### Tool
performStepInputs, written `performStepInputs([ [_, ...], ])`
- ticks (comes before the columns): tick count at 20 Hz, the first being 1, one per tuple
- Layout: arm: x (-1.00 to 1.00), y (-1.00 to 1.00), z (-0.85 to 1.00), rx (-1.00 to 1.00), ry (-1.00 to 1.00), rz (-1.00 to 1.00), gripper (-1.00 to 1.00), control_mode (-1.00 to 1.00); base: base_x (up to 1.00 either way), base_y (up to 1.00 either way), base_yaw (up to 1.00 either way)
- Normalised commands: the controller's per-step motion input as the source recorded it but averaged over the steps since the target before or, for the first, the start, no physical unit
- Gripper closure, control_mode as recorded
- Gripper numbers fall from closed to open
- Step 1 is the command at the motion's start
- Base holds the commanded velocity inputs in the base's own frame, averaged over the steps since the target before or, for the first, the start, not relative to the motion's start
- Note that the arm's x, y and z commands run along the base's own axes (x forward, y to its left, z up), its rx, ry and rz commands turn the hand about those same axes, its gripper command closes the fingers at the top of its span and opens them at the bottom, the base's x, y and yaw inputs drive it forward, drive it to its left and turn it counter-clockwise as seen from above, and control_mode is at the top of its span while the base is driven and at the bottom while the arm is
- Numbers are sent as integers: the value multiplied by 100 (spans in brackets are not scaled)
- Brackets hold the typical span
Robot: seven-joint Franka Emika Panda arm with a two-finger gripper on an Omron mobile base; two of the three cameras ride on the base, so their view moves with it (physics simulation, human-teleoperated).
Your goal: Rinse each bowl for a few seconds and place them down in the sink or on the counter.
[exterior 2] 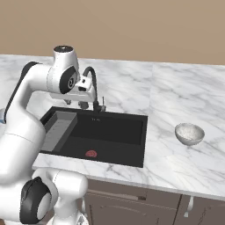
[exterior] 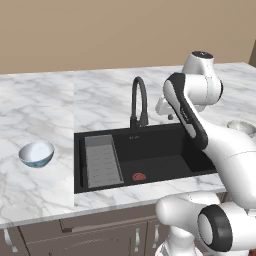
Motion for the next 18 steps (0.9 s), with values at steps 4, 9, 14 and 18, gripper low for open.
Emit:
performStepInputs([
  [4, -4, 2, 0, -1, -3, 0, -100, -100, 0, 0, 0],
  [9, -22, 1, 0, -1, -8, 0, -100, -100, 0, 0, 0],
  [14, -32, 0, 0, 0, -5, 0, -100, -100, 0, 0, 0],
  [18, -35, 0, 0, 0, -4, 0, -100, -100, 0, 0, 0],
])
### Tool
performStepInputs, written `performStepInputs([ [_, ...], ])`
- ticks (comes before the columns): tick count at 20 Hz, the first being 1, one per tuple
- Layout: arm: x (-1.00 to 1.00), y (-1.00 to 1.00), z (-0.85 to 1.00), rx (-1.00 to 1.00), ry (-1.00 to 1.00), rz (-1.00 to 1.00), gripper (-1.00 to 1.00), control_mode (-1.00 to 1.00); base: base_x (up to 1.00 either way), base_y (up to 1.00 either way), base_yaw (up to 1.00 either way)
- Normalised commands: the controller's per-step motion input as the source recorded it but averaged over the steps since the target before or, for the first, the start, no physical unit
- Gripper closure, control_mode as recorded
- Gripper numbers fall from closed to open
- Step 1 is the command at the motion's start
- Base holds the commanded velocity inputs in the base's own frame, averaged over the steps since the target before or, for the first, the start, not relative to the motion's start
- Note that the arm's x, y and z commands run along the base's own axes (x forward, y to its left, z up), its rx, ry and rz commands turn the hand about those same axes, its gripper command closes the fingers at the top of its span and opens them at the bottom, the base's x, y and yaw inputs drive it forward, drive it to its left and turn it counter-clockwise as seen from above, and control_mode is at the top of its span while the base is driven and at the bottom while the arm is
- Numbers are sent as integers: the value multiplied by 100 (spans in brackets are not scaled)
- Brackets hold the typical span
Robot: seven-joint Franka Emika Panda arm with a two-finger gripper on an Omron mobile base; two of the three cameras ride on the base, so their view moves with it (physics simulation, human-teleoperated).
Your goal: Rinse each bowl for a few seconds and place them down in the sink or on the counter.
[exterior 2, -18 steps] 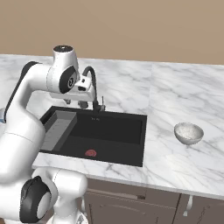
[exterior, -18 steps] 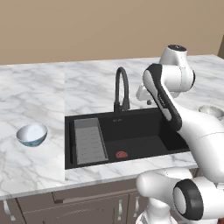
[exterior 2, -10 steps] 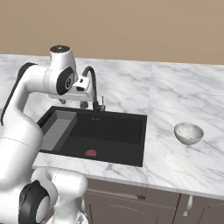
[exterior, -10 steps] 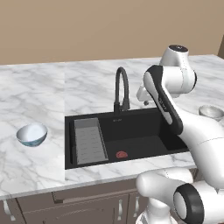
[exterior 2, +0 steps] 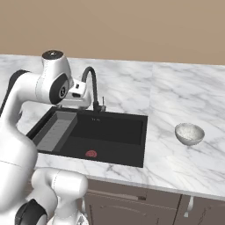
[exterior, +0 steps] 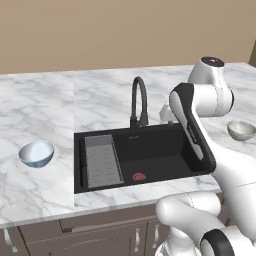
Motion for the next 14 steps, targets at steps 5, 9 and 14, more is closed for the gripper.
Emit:
performStepInputs([
  [5, -32, 0, 0, -1, -2, 0, -100, -100, 0, 0, 0],
  [9, -21, -1, 0, -2, -5, 0, -100, -100, 0, 0, 0],
  [14, -9, -3, -3, -2, -6, 0, -100, -100, 0, 0, 0],
])
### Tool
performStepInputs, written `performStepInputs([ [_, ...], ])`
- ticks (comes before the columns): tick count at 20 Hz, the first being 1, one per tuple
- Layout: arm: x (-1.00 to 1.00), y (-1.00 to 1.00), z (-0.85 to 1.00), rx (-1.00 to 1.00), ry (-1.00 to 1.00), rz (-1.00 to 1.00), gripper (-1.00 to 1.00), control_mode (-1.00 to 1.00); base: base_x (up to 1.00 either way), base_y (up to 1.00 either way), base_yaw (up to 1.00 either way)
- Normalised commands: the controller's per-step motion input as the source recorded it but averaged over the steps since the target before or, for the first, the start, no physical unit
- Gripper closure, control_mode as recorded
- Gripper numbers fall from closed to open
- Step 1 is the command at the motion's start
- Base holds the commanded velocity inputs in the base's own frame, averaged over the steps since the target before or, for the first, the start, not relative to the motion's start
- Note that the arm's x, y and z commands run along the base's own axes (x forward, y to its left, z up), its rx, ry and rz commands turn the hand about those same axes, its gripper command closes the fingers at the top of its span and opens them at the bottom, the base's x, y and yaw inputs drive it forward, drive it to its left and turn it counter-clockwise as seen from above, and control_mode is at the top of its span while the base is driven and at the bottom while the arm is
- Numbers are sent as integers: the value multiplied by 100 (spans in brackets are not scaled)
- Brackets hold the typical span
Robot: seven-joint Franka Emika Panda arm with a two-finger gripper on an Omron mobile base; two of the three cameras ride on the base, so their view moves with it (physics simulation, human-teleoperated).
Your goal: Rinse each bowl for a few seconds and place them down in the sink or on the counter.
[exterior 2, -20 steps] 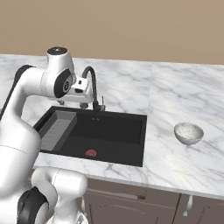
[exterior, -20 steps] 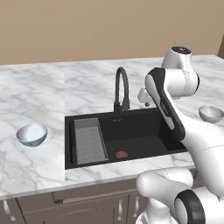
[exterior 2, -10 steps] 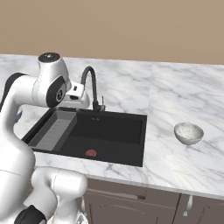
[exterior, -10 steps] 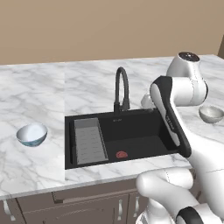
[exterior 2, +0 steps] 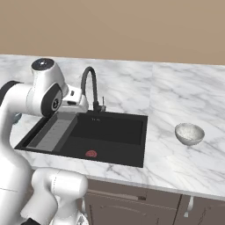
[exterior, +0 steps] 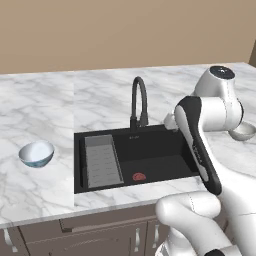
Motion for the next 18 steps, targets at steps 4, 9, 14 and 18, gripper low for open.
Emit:
performStepInputs([
  [4, -7, -4, -3, -3, -10, 2, -100, -100, 0, 0, 0],
  [9, -1, -2, -8, -3, -13, 3, -100, -100, 0, 0, 0],
  [14, 0, -5, -5, -2, -12, 5, -100, -100, 0, 0, 0],
  [18, 0, -11, -3, 0, -11, 7, -100, -100, 0, 0, 0],
])
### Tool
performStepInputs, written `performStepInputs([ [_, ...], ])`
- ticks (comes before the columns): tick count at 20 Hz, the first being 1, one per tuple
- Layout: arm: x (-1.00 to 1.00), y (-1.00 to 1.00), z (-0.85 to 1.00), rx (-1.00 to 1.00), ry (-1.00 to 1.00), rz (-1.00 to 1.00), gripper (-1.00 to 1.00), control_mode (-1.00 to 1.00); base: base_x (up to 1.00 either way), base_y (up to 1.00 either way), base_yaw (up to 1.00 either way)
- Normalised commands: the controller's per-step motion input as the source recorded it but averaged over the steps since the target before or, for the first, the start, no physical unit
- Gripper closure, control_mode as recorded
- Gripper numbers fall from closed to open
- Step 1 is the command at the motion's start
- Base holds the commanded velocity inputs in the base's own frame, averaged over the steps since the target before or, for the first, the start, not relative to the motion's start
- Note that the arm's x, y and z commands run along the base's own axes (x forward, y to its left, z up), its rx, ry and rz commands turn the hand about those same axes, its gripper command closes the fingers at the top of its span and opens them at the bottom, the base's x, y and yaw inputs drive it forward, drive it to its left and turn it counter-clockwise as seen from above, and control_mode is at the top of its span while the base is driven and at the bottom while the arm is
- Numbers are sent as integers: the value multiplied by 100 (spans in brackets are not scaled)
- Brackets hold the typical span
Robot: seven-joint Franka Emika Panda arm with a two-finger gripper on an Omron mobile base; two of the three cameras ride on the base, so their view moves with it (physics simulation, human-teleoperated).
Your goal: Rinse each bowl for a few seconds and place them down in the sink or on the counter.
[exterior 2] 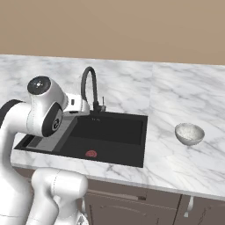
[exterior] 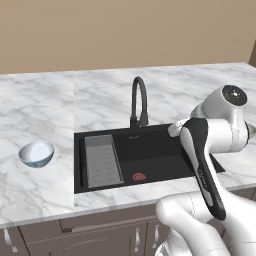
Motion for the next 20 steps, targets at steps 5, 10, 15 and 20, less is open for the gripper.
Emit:
performStepInputs([
  [5, 2, -15, -3, 0, -8, 10, -100, -100, 0, 0, 0],
  [10, 1, -15, -3, 0, -7, 10, -100, -100, 0, 0, 0],
  [15, 1, -10, -3, 0, -6, 10, -100, -100, 0, 0, 0],
  [20, 6, -7, -3, -1, -13, 7, -100, -100, 0, 0, 0],
])
